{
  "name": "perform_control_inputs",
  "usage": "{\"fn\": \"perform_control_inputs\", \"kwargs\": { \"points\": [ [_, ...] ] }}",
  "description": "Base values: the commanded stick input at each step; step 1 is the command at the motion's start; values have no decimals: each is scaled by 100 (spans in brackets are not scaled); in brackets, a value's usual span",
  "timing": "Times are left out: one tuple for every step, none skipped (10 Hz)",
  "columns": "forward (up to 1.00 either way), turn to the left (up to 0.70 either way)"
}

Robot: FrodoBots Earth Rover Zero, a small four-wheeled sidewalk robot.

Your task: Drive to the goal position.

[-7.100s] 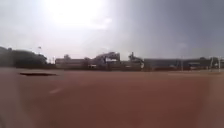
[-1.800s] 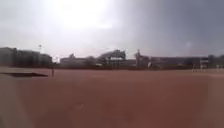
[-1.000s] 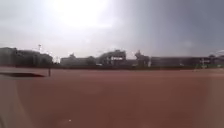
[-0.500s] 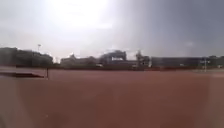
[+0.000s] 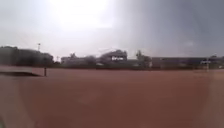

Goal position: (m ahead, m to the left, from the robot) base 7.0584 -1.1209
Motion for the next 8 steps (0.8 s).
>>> {"fn": "perform_control_inputs", "kwargs": {
  "points": [
    [70, 0],
    [70, 0],
    [70, 0],
    [70, 0],
    [70, 0],
    [70, 0],
    [70, 0],
    [70, 0]
  ]
}}
